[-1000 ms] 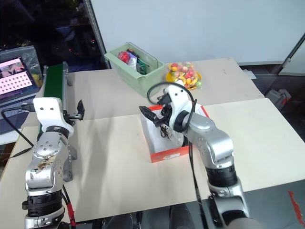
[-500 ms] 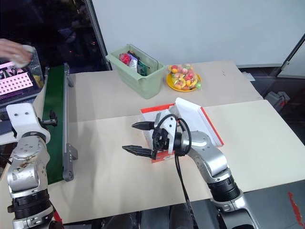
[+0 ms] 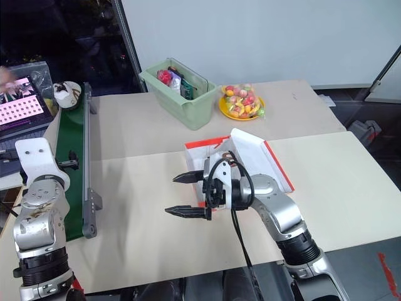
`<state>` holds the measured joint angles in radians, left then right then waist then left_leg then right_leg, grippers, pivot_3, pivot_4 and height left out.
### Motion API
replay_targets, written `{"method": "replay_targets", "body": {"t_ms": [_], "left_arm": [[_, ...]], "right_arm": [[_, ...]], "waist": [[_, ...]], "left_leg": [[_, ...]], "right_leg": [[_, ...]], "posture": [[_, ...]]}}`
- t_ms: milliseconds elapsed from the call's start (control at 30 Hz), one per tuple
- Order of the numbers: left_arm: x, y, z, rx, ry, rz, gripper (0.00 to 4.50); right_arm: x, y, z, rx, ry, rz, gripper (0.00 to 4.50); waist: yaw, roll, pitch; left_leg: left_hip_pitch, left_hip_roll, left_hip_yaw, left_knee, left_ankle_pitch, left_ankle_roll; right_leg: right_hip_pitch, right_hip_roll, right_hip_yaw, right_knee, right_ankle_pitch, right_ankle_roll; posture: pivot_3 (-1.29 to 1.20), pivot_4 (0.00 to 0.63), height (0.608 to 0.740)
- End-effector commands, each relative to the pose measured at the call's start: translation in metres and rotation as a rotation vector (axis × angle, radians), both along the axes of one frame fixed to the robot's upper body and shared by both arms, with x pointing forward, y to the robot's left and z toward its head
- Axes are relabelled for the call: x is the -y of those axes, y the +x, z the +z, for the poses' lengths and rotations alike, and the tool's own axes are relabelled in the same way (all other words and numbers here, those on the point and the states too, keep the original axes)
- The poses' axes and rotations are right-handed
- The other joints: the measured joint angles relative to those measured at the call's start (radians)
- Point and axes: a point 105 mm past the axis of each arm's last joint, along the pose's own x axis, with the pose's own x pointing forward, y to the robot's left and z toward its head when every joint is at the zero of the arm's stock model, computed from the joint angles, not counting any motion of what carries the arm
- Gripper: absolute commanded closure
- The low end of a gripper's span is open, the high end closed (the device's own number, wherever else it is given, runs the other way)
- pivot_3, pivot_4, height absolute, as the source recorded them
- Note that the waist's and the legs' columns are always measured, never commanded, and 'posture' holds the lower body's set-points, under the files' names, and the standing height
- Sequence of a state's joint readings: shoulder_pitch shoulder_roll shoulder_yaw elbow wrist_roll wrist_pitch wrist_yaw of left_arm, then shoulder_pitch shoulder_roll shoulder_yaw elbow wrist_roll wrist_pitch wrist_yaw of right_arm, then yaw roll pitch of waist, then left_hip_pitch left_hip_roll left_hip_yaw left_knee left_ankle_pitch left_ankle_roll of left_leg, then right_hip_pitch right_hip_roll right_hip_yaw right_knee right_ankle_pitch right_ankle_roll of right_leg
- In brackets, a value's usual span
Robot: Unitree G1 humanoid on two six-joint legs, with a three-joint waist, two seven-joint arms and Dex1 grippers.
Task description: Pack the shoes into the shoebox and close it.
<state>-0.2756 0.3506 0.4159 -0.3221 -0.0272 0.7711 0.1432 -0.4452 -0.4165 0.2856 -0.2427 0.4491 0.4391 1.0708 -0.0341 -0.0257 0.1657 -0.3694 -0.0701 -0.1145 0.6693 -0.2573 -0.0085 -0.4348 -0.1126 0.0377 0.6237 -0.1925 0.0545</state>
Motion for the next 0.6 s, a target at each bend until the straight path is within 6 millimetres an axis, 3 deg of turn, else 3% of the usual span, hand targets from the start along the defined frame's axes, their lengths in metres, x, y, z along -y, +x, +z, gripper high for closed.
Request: {"method": "replay_targets", "body": {"t_ms": [33, 167, 600], "left_arm": [[0.0, -0.002, 0.012, 0.034, 0.029, 0.019, 0.08], [-0.001, -0.005, 0.007, 0.02, 0.017, 0.023, 0.08], [-0.009, -0.016, -0.017, -0.056, -0.07, 0.088, 0.08]], "right_arm": [[0.001, -0.003, -0.004, 0.046, -0.029, 0.019, 0.0], [0.006, -0.002, -0.016, 0.04, -0.082, 0.013, 0.0], [0.007, -0.001, -0.016, 0.029, -0.08, 0.015, 0.0]], "waist": [[0.0, 0.0, 0.0], [0.001, 0.0, 0.0], [0.001, -0.001, 0.0]], "left_leg": [[0.0, 0.0, 0.0, 0.0, 0.0, 0.0], [0.0, 0.0, 0.0, 0.0, 0.0, 0.0], [0.0, 0.0, 0.0, 0.0, 0.0, 0.0]], "right_leg": [[0.0, 0.0, 0.0, 0.0, 0.0, 0.0], [0.0, 0.0, 0.0, 0.0, 0.0, 0.0], [0.0, 0.0, 0.0, 0.0, 0.0, 0.0]], "posture": [[0.0, 0.15, 0.74], [0.0, 0.15, 0.74], [0.0, 0.15, 0.74]]}}
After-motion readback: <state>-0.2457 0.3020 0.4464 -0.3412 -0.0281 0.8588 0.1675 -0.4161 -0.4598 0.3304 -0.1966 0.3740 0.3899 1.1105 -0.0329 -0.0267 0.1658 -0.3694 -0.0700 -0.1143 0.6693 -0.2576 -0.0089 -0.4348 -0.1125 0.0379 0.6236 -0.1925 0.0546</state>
